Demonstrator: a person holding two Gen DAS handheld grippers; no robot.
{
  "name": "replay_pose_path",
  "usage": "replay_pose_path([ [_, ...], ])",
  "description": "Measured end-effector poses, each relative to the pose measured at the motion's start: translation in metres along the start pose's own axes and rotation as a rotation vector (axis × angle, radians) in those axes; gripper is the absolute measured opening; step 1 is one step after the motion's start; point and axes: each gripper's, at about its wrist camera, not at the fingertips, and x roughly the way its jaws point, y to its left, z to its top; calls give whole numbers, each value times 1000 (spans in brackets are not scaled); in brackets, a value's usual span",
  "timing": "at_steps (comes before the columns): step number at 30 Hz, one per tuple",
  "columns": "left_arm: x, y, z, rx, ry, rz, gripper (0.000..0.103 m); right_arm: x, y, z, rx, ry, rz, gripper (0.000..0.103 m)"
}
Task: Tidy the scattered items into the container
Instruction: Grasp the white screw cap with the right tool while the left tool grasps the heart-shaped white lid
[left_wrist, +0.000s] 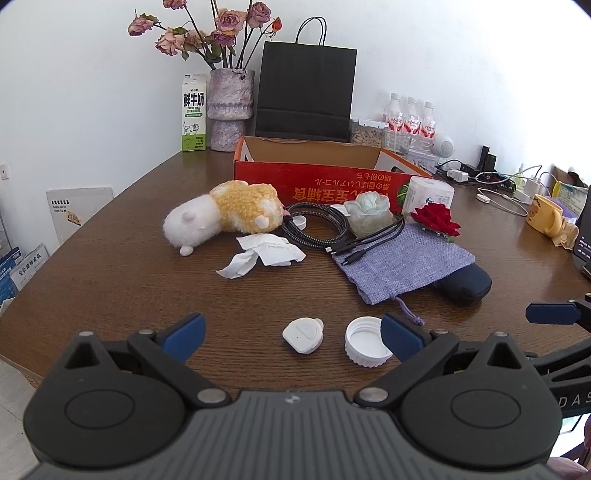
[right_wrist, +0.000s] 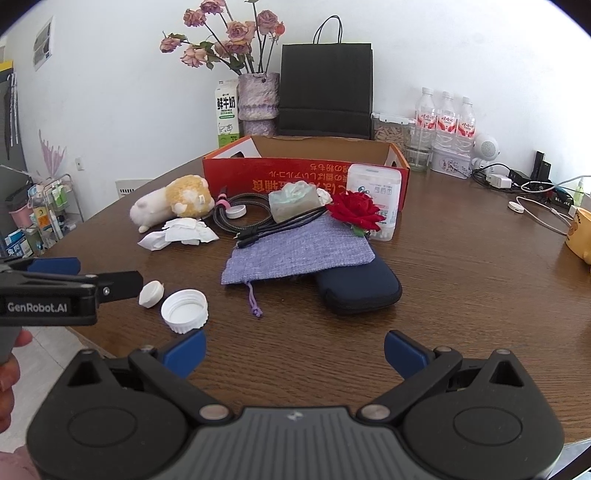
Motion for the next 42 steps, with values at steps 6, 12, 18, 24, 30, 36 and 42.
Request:
replay_pose_path([
  [6,11,9,-3,2,32,9,103,17,14,3,-51,21,55,103],
  [12,17,29,-5,-25,40,49,103,42,35,11,-111,29,129,99],
  [18,17,46,-7,-50,40,74,103,57,54,18,-154,36,190,75],
  [24,19,49,-7,-47,41,53,103,61,58,19,-148,44,217,39],
  [30,24,38,-4,-21,45,-1,103,54,45,22,-107,6,181,39],
  [36,36,22,0,-5,50,-49,103,46,26,23,-76,-5,128,39],
  [42,48,6,-2,28,86,-67,76,41,5,20,-35,-10,88,39],
])
